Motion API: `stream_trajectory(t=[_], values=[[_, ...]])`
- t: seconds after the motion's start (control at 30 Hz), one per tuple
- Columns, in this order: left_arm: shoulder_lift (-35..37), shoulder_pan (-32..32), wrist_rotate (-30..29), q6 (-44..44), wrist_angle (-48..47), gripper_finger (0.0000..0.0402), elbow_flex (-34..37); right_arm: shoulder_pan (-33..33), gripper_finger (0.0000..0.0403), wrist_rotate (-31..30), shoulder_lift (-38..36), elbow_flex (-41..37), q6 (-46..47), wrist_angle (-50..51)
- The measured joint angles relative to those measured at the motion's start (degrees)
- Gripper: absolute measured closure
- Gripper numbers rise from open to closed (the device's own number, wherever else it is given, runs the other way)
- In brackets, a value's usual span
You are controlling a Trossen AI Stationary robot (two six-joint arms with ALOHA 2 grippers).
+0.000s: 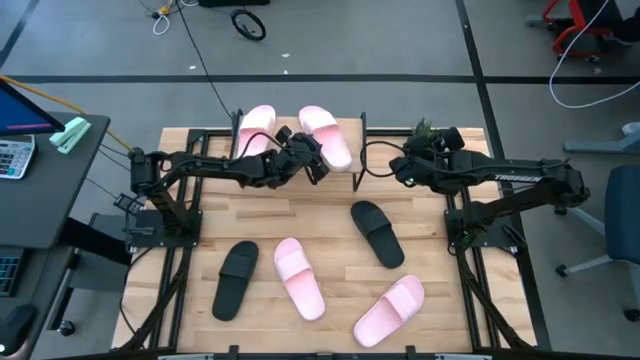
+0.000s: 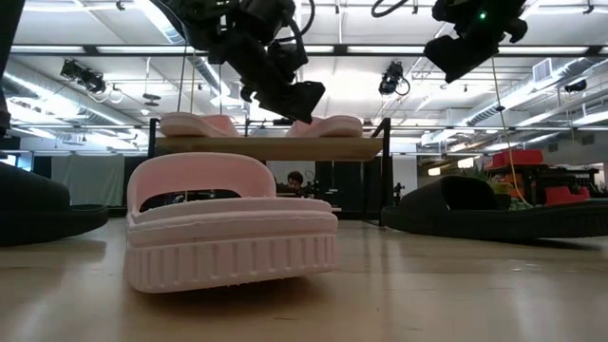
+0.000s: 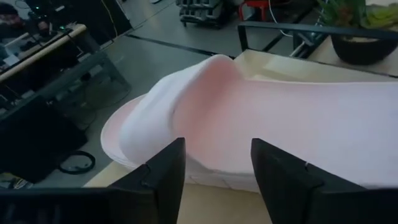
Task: Pick and place slides into the shelf
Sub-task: Put the top right pink slide on the shelf
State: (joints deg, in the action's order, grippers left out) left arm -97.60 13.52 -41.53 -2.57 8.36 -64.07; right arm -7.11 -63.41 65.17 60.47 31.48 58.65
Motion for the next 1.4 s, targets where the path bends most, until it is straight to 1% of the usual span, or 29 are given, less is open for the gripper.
stream_trajectory(t=[0.17,0.27,0.37,0.5,0.57,0.67,0.87,0.93,1.07,1.3,1.4], values=[[0.0,1.3,-0.4,-0.1,0.0,0.0214,0.0,0.0,0.0305,2.3,0.0,0.0,0.1,0.0],[0.0,1.8,-0.5,-0.1,0.0,0.0212,0.0,0.2,0.0305,2.7,0.0,0.0,0.1,0.0],[0.0,0.8,-0.5,-0.2,-0.1,0.0216,0.0,0.2,0.0305,2.8,0.0,0.0,0.1,0.0],[0.0,-0.7,-0.9,-5.1,0.2,0.0226,0.0,0.2,0.0305,2.8,0.0,0.0,0.1,0.0],[0.0,-0.7,-2.6,-6.8,0.8,0.0229,0.0,0.2,0.0305,2.8,0.0,0.0,0.1,0.0],[0.0,0.6,-3.5,-6.8,1.7,0.0227,0.0,0.2,0.0305,2.8,0.0,0.0,0.8,0.0],[0.1,3.5,-3.4,-5.5,1.6,0.0209,0.0,0.1,0.0305,2.8,0.0,0.0,2.9,0.0],[0.1,4.2,-2.6,-5.5,1.6,0.0203,0.0,0.1,0.0305,2.8,0.0,0.0,2.9,0.0],[0.1,5.5,0.7,-5.5,1.6,0.0198,0.0,0.1,0.0305,2.8,0.0,0.0,2.9,0.0],[0.1,7.7,2.3,-5.3,1.7,0.0212,0.0,0.1,0.0305,2.6,0.0,0.0,2.9,0.0],[0.1,8.9,4.7,-1.9,1.7,0.0217,0.0,0.1,0.0305,2.4,0.0,0.0,2.9,0.0]])
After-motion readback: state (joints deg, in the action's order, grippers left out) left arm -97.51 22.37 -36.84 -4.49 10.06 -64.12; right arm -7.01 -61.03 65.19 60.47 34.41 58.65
